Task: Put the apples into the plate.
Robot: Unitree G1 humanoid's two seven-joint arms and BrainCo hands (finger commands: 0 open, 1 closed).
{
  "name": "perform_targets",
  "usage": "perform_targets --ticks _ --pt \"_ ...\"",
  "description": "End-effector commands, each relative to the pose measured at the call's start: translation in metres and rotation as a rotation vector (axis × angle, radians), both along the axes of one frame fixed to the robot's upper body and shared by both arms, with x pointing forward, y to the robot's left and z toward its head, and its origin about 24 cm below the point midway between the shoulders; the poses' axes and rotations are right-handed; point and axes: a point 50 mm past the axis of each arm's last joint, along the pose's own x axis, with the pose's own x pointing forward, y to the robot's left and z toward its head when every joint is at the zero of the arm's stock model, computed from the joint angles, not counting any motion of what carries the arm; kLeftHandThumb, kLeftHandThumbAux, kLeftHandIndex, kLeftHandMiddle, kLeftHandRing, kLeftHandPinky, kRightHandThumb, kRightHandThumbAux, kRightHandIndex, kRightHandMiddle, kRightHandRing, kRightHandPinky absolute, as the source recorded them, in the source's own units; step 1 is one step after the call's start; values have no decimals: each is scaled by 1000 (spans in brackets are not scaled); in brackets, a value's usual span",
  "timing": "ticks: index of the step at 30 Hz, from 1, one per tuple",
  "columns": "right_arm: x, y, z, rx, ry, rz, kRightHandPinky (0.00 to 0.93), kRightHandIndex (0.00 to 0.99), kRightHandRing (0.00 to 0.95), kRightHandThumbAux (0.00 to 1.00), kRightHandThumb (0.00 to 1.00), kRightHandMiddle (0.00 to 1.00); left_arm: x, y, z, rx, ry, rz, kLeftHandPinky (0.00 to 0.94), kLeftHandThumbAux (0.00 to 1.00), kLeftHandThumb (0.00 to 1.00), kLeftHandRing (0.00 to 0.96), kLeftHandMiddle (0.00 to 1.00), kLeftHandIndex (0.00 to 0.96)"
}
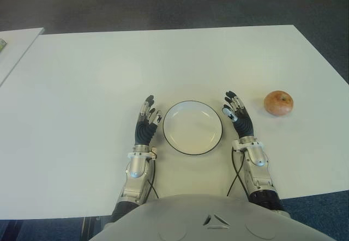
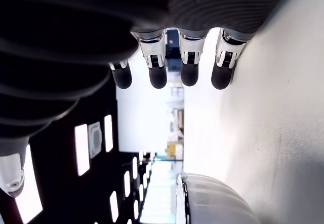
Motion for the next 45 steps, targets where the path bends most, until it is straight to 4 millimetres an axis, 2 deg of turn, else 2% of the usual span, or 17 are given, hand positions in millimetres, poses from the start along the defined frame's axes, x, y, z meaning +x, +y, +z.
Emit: perform_targets --ticks 1,9,31,34,38,41,43,45 --pt "-17 0 -23 7 130 -8 0 0 0 495 177 0 -17 -2 -24 -15 151 20 0 592 10 0 0 0" --pt "-17 1 -23 20 134 -1 0 0 0 497 183 0 -18 -2 -23 -8 151 13 0 632 3 0 0 0" --pt "-17 1 -22 10 125 6 0 0 0 509 175 0 -17 -2 -23 -9 149 11 0 651 0 0 0 0" --pt "-14 -1 -16 -1 95 13 0 0 0 515 170 0 -17 -2 -23 -6 152 10 0 654 0 0 0 0" --pt "1 -6 1 -21 30 16 0 0 0 525 168 0 -17 -2 -23 -3 154 11 0 658 0 0 0 0" --pt "25 -14 34 -124 -127 15 0 0 0 534 170 0 -17 -2 -23 -6 160 5 0 662 0 0 0 0" --pt "33 -14 48 -193 -194 27 4 0 0 558 196 0 -17 -2 -23 -8 164 2 0 665 0 0 0 0" --pt "39 -14 63 -360 -278 66 10 0 0 575 228 0 -16 -1 -23 -10 165 3 0 666 0 0 0 0"
